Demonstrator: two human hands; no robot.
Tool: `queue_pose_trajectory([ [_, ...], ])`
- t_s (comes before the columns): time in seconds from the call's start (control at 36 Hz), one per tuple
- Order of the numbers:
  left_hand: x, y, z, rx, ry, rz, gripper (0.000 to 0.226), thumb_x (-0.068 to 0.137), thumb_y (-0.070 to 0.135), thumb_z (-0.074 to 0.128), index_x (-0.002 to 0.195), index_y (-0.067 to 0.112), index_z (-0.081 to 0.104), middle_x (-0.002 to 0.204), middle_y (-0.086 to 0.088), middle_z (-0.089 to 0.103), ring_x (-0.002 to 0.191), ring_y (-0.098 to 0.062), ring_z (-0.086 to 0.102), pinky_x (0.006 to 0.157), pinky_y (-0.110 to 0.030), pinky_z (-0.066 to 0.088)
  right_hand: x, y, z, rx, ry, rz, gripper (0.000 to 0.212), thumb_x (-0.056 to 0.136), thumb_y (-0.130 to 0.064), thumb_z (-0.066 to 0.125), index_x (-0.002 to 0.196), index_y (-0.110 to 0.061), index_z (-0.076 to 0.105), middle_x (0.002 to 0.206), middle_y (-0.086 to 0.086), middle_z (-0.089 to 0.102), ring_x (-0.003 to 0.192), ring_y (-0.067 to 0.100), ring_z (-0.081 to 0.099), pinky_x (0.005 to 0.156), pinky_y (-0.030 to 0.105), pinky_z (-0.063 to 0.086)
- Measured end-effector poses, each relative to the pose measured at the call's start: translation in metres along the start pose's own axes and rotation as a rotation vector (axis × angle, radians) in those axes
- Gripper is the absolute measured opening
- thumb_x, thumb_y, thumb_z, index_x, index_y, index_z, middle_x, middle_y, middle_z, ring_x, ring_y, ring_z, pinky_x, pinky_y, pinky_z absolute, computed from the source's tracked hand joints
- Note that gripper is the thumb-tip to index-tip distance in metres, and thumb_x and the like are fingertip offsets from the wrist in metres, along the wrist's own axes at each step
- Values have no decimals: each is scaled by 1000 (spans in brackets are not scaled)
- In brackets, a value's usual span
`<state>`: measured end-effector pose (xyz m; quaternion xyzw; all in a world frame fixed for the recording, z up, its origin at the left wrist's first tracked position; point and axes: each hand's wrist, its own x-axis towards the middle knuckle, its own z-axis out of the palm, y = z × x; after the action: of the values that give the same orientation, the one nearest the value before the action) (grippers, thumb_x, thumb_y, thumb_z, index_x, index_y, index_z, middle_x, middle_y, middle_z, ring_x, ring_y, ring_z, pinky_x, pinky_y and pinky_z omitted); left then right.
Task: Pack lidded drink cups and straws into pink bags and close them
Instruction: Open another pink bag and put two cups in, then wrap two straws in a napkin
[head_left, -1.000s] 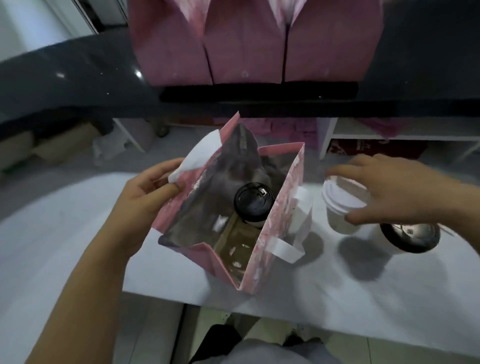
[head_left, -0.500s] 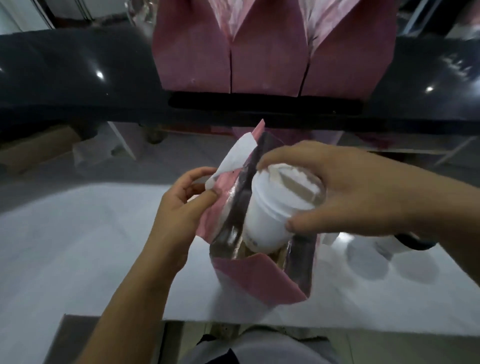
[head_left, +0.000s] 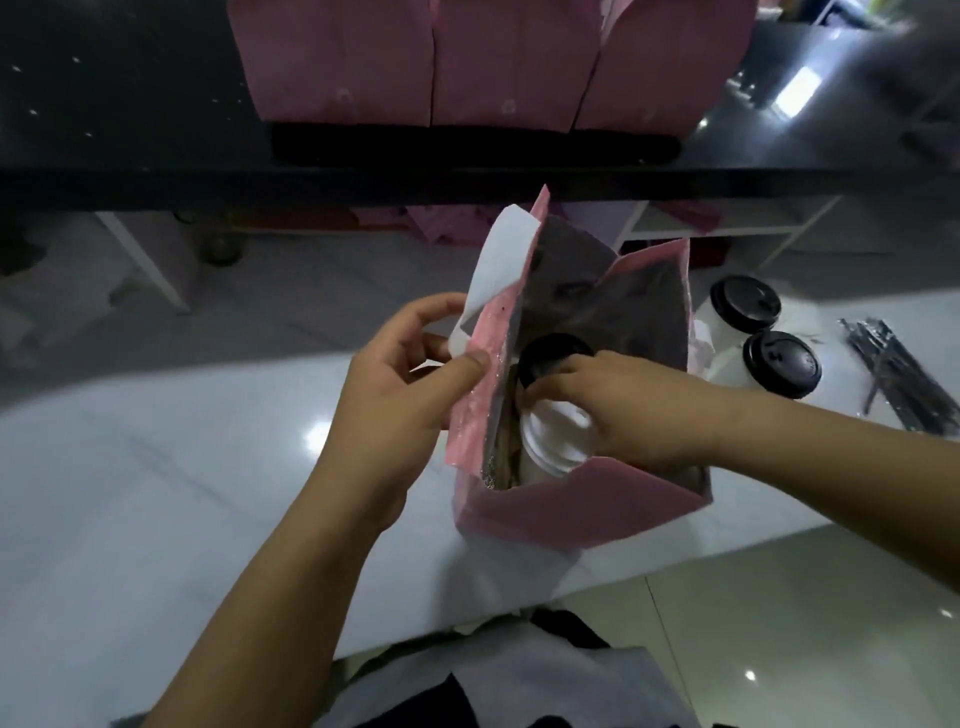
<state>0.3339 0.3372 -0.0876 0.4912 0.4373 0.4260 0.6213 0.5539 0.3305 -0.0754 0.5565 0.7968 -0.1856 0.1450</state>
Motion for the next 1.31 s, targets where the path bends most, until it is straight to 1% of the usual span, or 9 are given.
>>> queue_pose_trajectory([
  [0.08,2,-1,-1,7,-61,13,35,92,14,69,116,40,69,108,-20,63,93,-29,69,71,-48,63,0,-1,8,19,-6,8,70,80,-33,74,142,-43,44,128,-3,52,108,22,53,90,38,48],
  [0.19,4,-4,-1,5,-86,27,38,93,13,69,121,39,66,108,-20,62,90,-26,69,66,-34,61,-2,-2,19,-42,38,26,71,83,-35,72,146,-39,40,130,-3,47,111,23,50,89,41,49],
  [0.44,9,-2,-5,23,-111,13,44,84,21,69,125,39,65,113,-26,59,90,-28,66,74,-49,63,-12,2,13,34,-33,39,71,85,-22,72,148,-37,42,135,-1,46,119,22,49,99,38,45],
  [0.56,11,-5,-6,4,-109,5,46,87,17,70,127,38,63,114,-20,65,93,-24,69,75,-46,63,-10,-3,18,28,-53,66,70,87,-15,68,148,-37,42,129,1,48,111,24,54,94,41,48],
  [0.67,12,-6,-7,10,-105,-9,54,79,24,70,131,36,61,114,-19,67,99,-29,70,76,-46,62,-4,-6,25,35,-54,74,67,86,-9,65,146,-31,46,120,6,51,105,27,57,88,41,49],
  [1.08,11,-9,-8,22,-103,36,58,89,12,71,136,41,53,114,-24,64,98,-32,70,76,-51,62,-5,-5,24,80,-50,136,66,88,-15,66,147,-36,45,124,6,50,111,28,53,95,43,47],
  [1.14,12,-12,-8,33,-102,49,56,85,20,73,129,50,55,99,-14,67,90,-26,71,70,-42,63,-4,-6,22,72,-61,136,63,90,-14,64,146,-35,46,124,7,50,110,29,55,95,44,47],
  [1.19,14,-15,-10,51,-112,68,55,85,22,73,128,51,54,80,7,66,81,-14,70,62,-26,58,-3,-7,23,52,-72,135,61,91,-11,60,147,-33,47,123,9,50,108,31,56,95,45,48],
  [1.31,16,-15,-13,63,-116,60,58,84,28,73,135,44,51,75,16,63,84,-14,70,67,-27,57,-4,-9,23,43,-84,137,59,93,-13,60,146,-35,47,125,9,49,110,32,55,96,46,47],
])
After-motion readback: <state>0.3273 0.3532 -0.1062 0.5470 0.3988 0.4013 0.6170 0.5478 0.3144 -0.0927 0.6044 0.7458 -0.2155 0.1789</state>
